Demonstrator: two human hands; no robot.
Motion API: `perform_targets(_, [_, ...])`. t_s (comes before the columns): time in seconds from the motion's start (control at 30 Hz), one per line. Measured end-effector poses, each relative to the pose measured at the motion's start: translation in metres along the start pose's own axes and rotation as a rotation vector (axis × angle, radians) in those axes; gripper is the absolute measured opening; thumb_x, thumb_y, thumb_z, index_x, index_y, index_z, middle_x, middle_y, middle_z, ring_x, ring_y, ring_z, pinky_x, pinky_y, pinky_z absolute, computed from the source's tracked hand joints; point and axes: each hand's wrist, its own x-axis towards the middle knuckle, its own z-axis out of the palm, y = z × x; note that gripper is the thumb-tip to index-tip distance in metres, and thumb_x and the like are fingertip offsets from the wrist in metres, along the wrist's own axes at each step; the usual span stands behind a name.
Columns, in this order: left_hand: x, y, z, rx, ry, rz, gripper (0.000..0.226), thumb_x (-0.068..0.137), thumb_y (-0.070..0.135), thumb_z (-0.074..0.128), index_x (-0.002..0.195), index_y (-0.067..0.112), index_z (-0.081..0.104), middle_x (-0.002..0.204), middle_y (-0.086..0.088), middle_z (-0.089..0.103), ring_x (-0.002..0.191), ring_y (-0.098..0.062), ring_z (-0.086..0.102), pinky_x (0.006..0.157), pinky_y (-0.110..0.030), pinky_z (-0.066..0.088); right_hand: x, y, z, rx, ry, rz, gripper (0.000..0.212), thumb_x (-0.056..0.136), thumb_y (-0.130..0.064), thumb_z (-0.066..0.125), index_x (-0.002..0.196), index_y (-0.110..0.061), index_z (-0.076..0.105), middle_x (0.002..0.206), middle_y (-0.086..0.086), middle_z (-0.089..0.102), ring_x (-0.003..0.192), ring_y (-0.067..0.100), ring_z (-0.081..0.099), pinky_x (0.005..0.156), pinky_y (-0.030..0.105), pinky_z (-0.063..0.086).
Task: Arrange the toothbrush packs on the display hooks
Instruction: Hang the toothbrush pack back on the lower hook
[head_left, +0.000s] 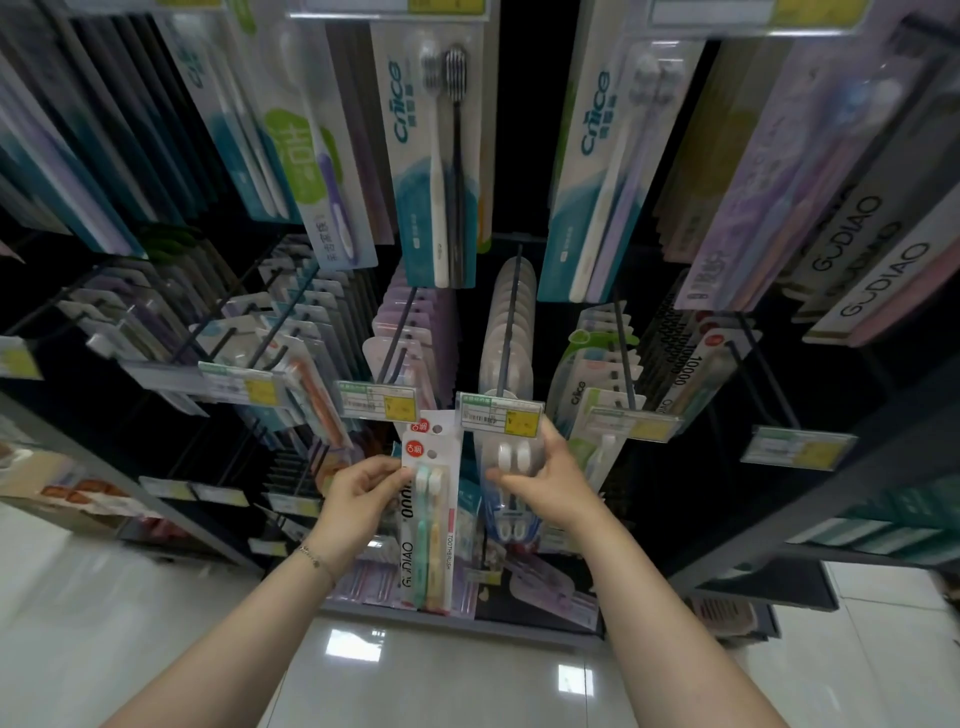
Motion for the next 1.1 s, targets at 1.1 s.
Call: perform_targets(1.1, [-0.007, -0.006, -0.006, 0.009, 0.013, 0.002, 0.011, 0.088, 0.009, 0.063, 0.092, 0.007, 0.073, 0.091, -0.007, 0.074, 0.086, -0.022, 0.068, 0.081, -0.037, 0.056, 0.039, 0.007, 0.012, 0.113, 0.173, -0.021, 0.043, 0.081, -0.002, 0.074, 0.093, -0.038, 0.052, 0.093, -0.019, 0.064, 0.084, -0.008, 0.061, 0.078, 0.014, 0.048])
